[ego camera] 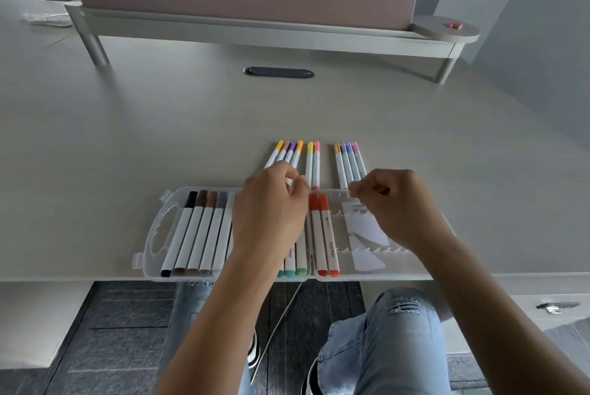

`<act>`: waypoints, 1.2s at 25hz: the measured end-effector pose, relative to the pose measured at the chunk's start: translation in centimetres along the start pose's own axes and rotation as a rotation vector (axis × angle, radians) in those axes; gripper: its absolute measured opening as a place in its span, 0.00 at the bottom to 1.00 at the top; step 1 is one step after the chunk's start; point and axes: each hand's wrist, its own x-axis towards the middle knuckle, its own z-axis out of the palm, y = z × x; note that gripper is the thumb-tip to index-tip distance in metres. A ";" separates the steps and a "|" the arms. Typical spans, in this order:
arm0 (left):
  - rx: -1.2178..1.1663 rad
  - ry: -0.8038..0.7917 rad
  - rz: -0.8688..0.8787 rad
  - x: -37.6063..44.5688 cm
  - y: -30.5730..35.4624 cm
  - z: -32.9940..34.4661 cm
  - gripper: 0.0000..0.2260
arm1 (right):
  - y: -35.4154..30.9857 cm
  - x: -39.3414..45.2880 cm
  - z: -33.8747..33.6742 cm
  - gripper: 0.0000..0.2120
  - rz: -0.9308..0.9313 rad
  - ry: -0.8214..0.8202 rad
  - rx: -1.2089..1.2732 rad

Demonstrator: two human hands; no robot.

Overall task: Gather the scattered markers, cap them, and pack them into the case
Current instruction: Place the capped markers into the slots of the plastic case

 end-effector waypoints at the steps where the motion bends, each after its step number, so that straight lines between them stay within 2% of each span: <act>1: 0.025 -0.003 -0.010 0.5 -0.1 0.0 0.07 | -0.1 1.0 0.0 0.10 -0.008 -0.011 0.006; 9: 0.248 0.040 -0.041 4.9 -1.5 -0.2 0.05 | -0.4 6.6 1.7 0.14 0.042 -0.073 0.092; 11: 0.335 0.009 -0.043 6.0 -1.2 0.4 0.05 | -0.5 6.8 1.9 0.15 0.047 -0.076 0.125; 14: 0.428 -0.050 -0.043 6.6 -0.8 1.2 0.04 | 0.1 6.8 1.5 0.13 0.069 -0.018 0.156; 16: 0.446 -0.053 -0.030 6.9 -0.6 1.8 0.06 | 0.7 6.7 0.7 0.10 0.098 0.028 0.182; 18: 0.446 -0.034 -0.022 7.1 -0.6 2.3 0.04 | 1.5 7.0 0.0 0.09 0.125 0.067 0.168; 21: 0.476 -0.035 -0.011 7.1 -0.3 2.5 0.03 | 2.7 7.5 -0.4 0.09 0.121 0.060 0.046; 25: 0.421 0.021 -0.047 6.8 -0.1 1.6 0.07 | 3.1 7.2 0.3 0.04 0.000 0.085 -0.201; 30: 0.224 0.059 -0.097 4.2 0.6 -0.2 0.09 | 1.5 8.3 1.6 0.09 0.056 0.014 -0.512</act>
